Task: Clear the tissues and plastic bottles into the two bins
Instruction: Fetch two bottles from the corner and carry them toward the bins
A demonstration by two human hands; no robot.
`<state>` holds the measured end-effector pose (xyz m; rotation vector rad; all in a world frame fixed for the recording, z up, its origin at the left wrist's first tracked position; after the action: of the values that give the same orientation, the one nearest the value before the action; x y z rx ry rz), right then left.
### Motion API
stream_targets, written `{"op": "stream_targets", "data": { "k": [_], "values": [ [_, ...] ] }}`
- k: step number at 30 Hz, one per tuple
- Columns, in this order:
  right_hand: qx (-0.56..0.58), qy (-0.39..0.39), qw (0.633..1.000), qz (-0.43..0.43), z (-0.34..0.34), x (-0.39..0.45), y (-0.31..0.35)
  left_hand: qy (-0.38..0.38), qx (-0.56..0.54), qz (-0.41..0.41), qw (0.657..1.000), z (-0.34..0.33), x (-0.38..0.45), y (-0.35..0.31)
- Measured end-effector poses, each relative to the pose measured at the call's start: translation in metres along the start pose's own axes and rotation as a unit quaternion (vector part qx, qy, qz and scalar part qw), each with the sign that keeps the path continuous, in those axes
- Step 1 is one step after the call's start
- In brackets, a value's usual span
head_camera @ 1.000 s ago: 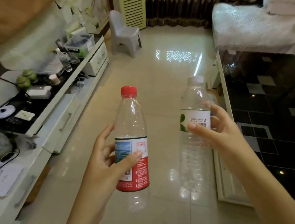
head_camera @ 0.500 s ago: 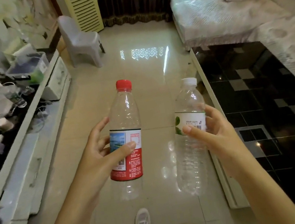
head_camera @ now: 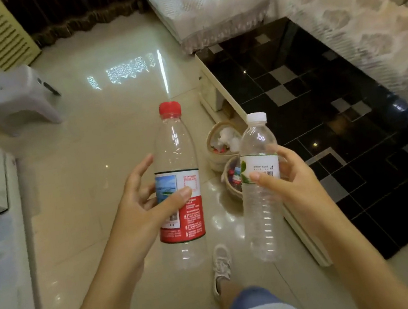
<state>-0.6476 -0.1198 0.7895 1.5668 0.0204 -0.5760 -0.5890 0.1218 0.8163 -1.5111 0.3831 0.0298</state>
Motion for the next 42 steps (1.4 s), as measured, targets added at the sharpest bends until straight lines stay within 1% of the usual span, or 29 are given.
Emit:
{"op": "stream_targets", "data": {
  "k": [3,5,9,12,15,18,22,24,28,32,35,37,39,42],
  "values": [
    [0.006,-0.013,1.000,-0.012,0.003,0.048,0.013,0.023,0.025,0.005,0.999,-0.003,0.046,-0.026],
    [-0.004,-0.007,1.000,-0.015,0.000,0.077,0.021,0.030,0.038,0.007,0.999,-0.002,0.073,-0.037],
    [-0.020,-0.004,1.000,-0.022,-0.001,0.127,0.029,0.019,0.036,0.023,0.999,-0.005,0.127,-0.038],
    [-0.002,-0.038,0.999,-0.030,0.009,0.156,0.029,0.045,0.037,0.048,0.997,-0.024,0.176,-0.030],
    [0.022,-0.097,0.994,-0.047,0.022,0.182,0.021,0.105,0.064,0.070,0.990,-0.056,0.236,-0.017],
    [0.049,-0.187,0.978,-0.074,0.039,0.199,0.012,0.185,0.096,0.098,0.973,-0.092,0.295,-0.006],
    [0.080,-0.321,0.936,-0.115,0.054,0.208,-0.003,0.310,0.163,0.109,0.930,-0.141,0.360,0.002],
    [0.099,-0.372,0.914,-0.127,0.054,0.213,-0.011,0.348,0.192,0.115,0.911,-0.154,0.384,0.010],
    [0.126,-0.435,0.877,-0.161,0.045,0.227,-0.036,0.400,0.225,0.150,0.875,-0.165,0.418,0.043],
    [0.170,-0.496,0.831,-0.186,0.039,0.246,-0.078,0.408,0.253,0.184,0.858,-0.171,0.443,0.089],
    [0.205,-0.536,0.795,-0.198,0.040,0.263,-0.122,0.436,0.285,0.198,0.830,-0.179,0.457,0.133],
    [0.208,-0.552,0.781,-0.203,0.044,0.279,-0.156,0.442,0.297,0.215,0.819,-0.187,0.469,0.168],
    [0.213,-0.559,0.775,-0.203,0.046,0.299,-0.192,0.430,0.292,0.245,0.818,-0.196,0.483,0.208],
    [0.203,-0.565,0.772,-0.206,0.051,0.327,-0.250,0.391,0.300,0.281,0.823,-0.212,0.507,0.276]
  ]
}}
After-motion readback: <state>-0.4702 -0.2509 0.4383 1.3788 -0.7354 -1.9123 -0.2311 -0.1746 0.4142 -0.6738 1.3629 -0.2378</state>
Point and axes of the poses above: each hand's wrist, its own x-axis towards the middle knuckle, its own z-axis out of the back of the hand, y = z × x, the point moved 6 cm from there along x, towards the middle knuckle, and after that the axes turned 3 degrees about -z, right-handed, at the moved point
